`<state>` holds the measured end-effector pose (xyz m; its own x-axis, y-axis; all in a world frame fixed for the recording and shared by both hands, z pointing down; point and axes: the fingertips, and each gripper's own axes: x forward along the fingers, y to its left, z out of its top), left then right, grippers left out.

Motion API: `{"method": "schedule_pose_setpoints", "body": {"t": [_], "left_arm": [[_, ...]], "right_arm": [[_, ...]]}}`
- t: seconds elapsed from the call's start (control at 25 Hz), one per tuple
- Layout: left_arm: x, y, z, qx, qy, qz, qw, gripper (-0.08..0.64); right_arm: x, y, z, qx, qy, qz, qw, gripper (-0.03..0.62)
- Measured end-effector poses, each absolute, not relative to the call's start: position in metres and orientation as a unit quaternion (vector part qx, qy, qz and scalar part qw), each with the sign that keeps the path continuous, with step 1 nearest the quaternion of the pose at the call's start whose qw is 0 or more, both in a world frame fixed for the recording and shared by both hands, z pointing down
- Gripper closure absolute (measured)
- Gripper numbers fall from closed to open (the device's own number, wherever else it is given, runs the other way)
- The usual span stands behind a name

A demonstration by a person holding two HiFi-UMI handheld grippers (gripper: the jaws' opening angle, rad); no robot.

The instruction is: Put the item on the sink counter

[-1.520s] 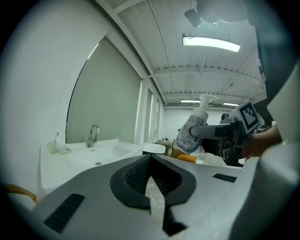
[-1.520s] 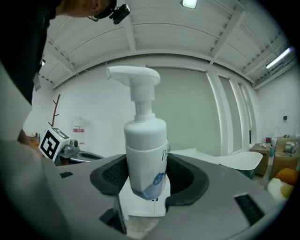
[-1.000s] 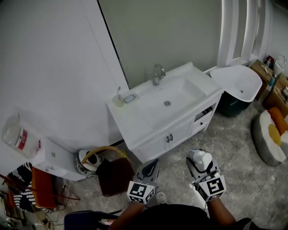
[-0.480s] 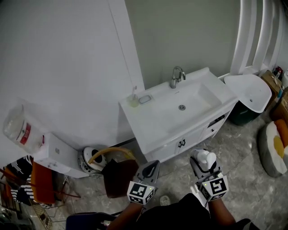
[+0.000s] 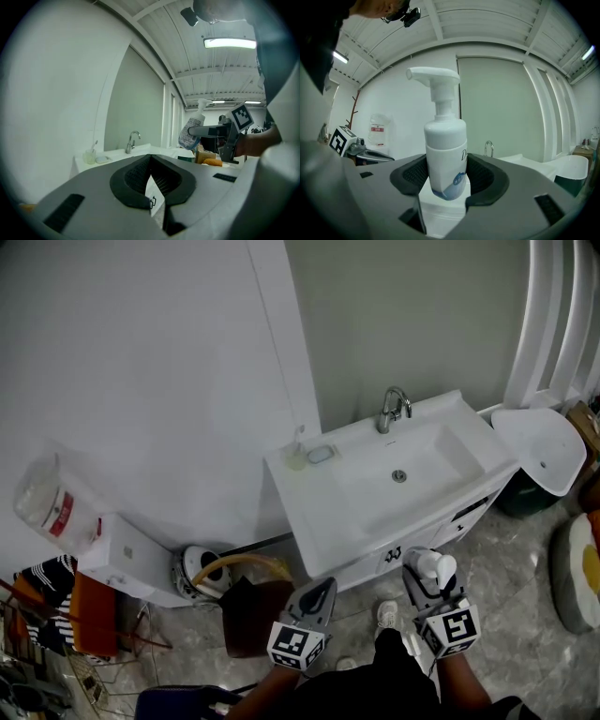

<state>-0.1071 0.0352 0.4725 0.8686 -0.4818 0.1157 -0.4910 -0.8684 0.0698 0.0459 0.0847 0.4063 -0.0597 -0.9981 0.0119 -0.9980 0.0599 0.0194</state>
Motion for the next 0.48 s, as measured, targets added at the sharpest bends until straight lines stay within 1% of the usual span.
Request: {"method": "schedule_pose_setpoints", "body": {"t": [0.24,0.48], "left_arm": [[-0.072,0.001,0.474,0.962,-0.261,0.053,0.058,0.546],[-0.041,-0.043,0.469,0.955,-0.285,0.058,0.059,0.546]], "right_arm": [[0.076,0.036,0.412,0.664,-0.748,0.006,0.022,0.334],[0.104,-0.020,0.407,0.641,-0.767,0.006,0.018,0.334]]}}
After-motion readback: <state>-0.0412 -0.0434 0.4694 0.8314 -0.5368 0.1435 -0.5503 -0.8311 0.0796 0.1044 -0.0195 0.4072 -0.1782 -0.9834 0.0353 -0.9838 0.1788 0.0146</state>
